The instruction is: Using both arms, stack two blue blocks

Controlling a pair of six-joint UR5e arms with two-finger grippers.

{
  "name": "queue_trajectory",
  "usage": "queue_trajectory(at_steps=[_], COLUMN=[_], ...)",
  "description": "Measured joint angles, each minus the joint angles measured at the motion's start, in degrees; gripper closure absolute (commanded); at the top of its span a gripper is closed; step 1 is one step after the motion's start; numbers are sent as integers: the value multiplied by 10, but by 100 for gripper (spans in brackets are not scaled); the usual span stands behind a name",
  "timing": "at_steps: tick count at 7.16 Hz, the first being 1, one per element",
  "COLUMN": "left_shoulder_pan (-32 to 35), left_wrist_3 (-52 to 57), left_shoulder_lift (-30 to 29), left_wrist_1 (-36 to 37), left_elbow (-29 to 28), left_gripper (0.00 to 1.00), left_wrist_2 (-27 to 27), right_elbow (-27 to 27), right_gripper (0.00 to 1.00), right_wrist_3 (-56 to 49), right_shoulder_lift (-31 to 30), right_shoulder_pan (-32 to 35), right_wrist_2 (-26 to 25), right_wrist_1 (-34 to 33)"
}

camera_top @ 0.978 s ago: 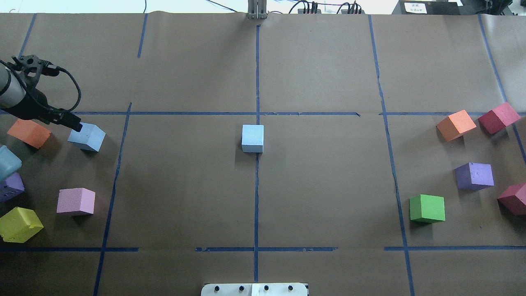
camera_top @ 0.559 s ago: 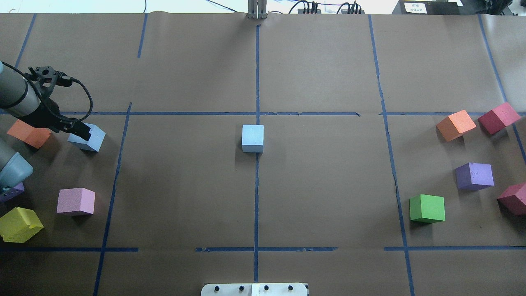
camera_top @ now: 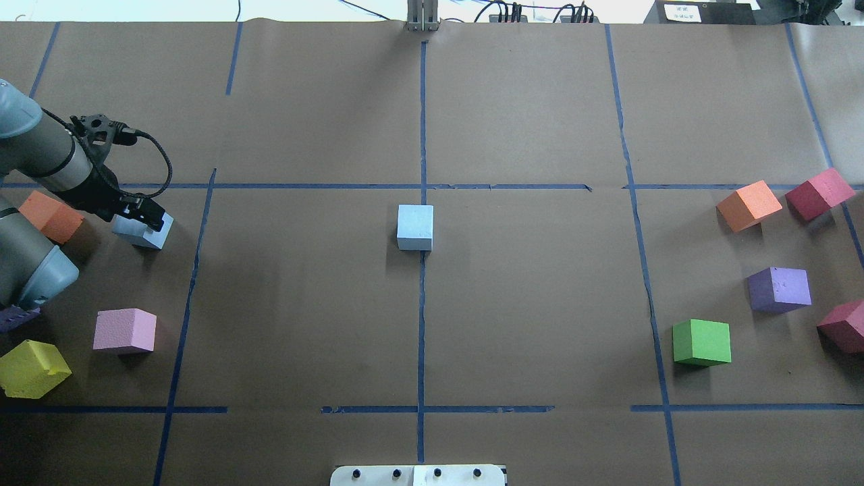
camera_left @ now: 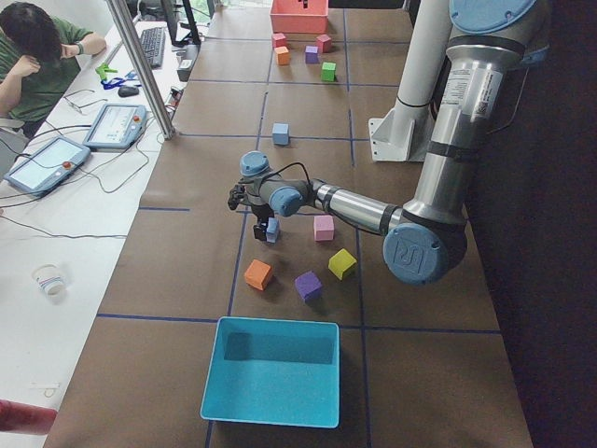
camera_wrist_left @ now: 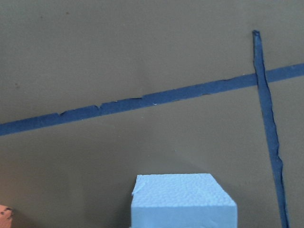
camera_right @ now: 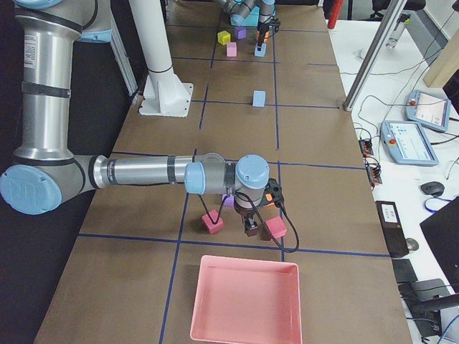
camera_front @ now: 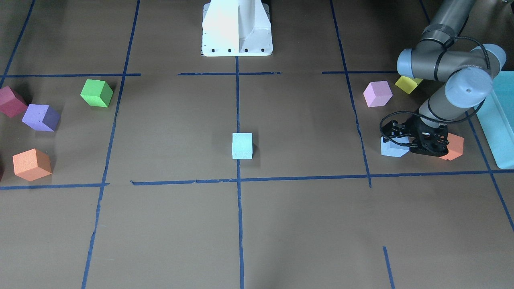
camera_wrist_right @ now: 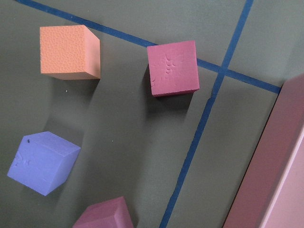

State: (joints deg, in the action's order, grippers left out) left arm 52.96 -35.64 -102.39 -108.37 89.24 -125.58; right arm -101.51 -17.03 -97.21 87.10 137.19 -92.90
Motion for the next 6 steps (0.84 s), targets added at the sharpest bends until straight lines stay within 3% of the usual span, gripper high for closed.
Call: queue_trajectory(at_steps=[1, 2, 3, 6], left_shoulder_pan=[-5, -10, -13, -15], left_wrist_3=[-4, -6, -7, -15], left_shoulder_lift=[-3, -3, -3, -6], left_wrist_1=[0, 0, 0, 5], left_elbow=[-6, -8, -8, 23], left_gripper=[16, 47, 61, 62], left_wrist_2=[0, 1, 1, 0], right_elbow=[0, 0, 0, 0], right_gripper=[0, 0, 0, 0], right_wrist_3=[0, 0, 0, 1], right_shoulder_lift=[0, 0, 0, 0], right_shoulder_pan=[0, 0, 0, 0], right_wrist_2=[0, 0, 0, 0], right_wrist_1=[0, 0, 0, 0])
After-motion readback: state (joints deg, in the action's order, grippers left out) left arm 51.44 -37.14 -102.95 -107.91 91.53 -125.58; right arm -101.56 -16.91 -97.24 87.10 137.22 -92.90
